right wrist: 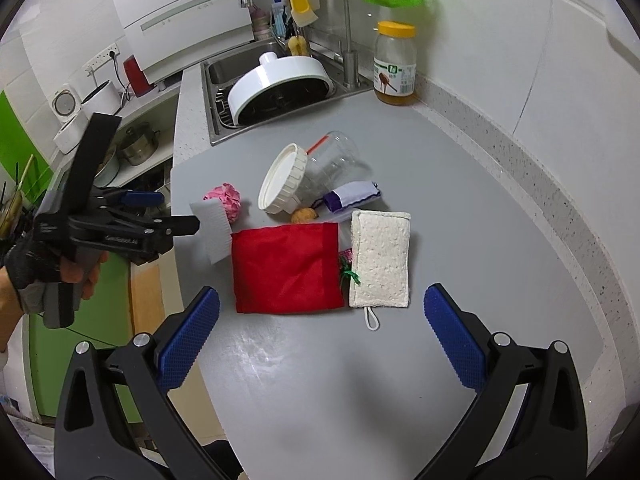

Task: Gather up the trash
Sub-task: 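Grasp the white paper box with the left gripper while the right gripper approaches the beige sponge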

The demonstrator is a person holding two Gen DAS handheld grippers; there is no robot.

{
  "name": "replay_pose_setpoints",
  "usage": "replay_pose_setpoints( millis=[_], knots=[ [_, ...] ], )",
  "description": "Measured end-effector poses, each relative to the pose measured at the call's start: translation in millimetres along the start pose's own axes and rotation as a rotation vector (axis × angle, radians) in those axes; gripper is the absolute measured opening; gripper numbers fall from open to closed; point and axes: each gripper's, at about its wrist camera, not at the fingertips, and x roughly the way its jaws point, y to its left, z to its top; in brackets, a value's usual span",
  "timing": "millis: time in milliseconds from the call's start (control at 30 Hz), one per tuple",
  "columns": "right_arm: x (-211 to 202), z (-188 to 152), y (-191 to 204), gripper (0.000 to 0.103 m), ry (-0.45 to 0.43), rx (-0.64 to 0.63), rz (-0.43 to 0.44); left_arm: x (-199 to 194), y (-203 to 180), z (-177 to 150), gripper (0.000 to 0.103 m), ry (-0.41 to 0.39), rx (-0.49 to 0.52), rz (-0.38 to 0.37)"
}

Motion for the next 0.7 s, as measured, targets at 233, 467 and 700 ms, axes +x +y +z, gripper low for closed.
replay_pose_setpoints(
  millis=[233,467,700],
  knots=[
    [11,0,-9,0.1,0.02,0.017,0.0,19,-5,1,0.039,0.049,-0.015,-0.047],
    [14,2,-11,0.1,0.024,0.018,0.0,23,-10,6,0.002,0.053,0.005,-0.093],
    [19,2,-17,0.1,0.024,0.029,-0.014,-4,-22,6,0.002,0.003,0.051,-0.102]
  ],
)
